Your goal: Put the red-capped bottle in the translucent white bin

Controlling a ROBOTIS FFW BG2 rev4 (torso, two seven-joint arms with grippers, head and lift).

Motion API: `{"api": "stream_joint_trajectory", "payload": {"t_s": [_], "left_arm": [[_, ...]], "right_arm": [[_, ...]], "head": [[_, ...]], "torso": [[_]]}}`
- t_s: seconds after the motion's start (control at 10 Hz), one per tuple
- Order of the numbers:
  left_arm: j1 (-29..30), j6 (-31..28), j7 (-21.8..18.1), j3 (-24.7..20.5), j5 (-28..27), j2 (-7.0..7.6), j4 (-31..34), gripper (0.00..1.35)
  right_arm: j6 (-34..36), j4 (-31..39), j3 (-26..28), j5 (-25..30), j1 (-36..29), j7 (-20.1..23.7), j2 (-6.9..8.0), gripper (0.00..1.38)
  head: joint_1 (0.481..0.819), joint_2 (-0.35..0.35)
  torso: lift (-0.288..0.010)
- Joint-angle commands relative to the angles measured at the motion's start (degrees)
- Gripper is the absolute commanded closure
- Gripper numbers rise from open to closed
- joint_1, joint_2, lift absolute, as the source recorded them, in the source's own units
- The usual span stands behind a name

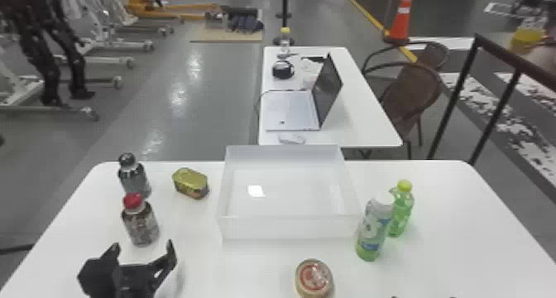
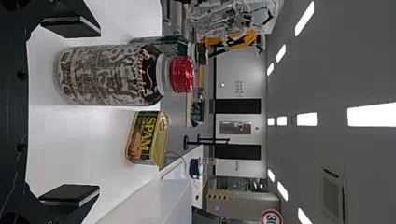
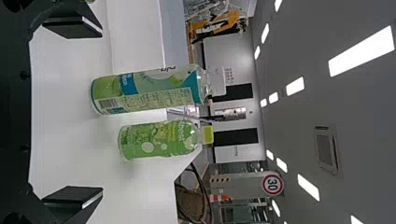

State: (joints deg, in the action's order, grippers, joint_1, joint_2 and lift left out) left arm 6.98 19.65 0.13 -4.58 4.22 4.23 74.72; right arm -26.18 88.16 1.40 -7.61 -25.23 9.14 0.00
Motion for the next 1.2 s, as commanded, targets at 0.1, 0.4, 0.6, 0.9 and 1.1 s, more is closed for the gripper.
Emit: {"api": "stream_joint_trajectory", "payload": {"t_s": [0.1, 0.4, 0.6, 0.9, 1.1], "left_arm": [[-4.52, 0.56, 4.88, 4.40, 2.63, 2.63, -4.76, 0.12], [-8.04, 0.56, 9.10, 7.74, 5.88, 5.00, -9.68, 0.12], [-11.82, 2.85, 9.72, 8.88, 7.11, 5.18, -14.78, 0.11], [-16.83, 4.08, 9.45, 11.26, 8.43, 6.93, -20.23, 0.12], [-16.65, 2.93, 11.21, 10.47, 8.34, 6.76, -20.14, 0.16]], "right_arm": [[-0.19, -0.45, -0.35, -0.12, 0.54, 0.00, 0.05, 0.11], [-0.36, -1.15, -0.61, -0.39, 1.24, 0.62, 0.05, 0.11], [-0.36, -1.33, -0.61, -0.47, 1.42, 0.97, 0.05, 0.11], [-0.36, -1.85, -0.53, -0.47, 2.38, 2.11, 0.05, 0.11], [-0.45, -1.85, -0.53, -0.65, 2.38, 2.11, 0.05, 0.11]], "head": [[0.549, 0.000], [0.549, 0.000], [0.549, 0.000], [0.549, 0.000], [0.549, 0.000]], "torso": [[-0.100], [-0.100], [-0.100], [-0.100], [-0.100]]}}
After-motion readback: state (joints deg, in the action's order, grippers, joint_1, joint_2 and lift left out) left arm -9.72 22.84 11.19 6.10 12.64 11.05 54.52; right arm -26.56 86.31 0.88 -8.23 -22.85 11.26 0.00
